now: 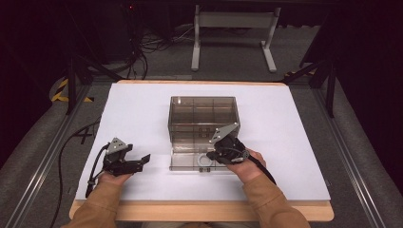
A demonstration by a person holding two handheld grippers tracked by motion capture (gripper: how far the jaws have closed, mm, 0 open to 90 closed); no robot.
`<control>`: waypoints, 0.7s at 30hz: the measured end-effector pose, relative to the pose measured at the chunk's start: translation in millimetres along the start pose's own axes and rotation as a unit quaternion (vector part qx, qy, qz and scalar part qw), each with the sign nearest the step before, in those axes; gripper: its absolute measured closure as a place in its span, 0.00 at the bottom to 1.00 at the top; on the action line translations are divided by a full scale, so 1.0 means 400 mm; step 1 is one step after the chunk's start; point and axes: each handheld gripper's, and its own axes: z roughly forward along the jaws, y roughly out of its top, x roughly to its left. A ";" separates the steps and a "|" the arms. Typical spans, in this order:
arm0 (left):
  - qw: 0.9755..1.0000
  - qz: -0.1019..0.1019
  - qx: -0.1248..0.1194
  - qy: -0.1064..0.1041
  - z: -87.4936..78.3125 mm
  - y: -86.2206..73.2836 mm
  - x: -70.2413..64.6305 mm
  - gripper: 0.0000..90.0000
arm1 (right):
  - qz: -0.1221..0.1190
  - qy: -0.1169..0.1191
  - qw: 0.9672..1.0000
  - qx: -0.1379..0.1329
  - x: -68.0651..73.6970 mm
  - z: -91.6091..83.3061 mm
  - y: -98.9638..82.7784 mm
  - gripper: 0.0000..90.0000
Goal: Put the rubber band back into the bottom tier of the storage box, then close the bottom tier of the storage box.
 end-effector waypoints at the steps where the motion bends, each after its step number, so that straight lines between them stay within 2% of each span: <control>1: 1.000 0.000 0.000 0.000 0.000 0.000 0.000 0.17 | -0.003 0.002 1.000 0.001 0.000 -0.001 0.000 1.00; 7: 1.000 0.000 0.000 0.000 0.000 0.000 -0.001 0.17 | -0.018 0.022 1.000 0.010 0.010 -0.003 0.001 1.00; 12: 1.000 0.000 0.001 0.002 0.000 -0.001 -0.001 0.17 | -0.040 0.043 0.998 0.024 0.024 0.003 0.002 1.00; 21: 1.000 0.001 0.002 0.001 0.000 -0.001 -0.001 0.17 | -0.056 0.057 0.996 0.047 0.038 0.014 0.004 1.00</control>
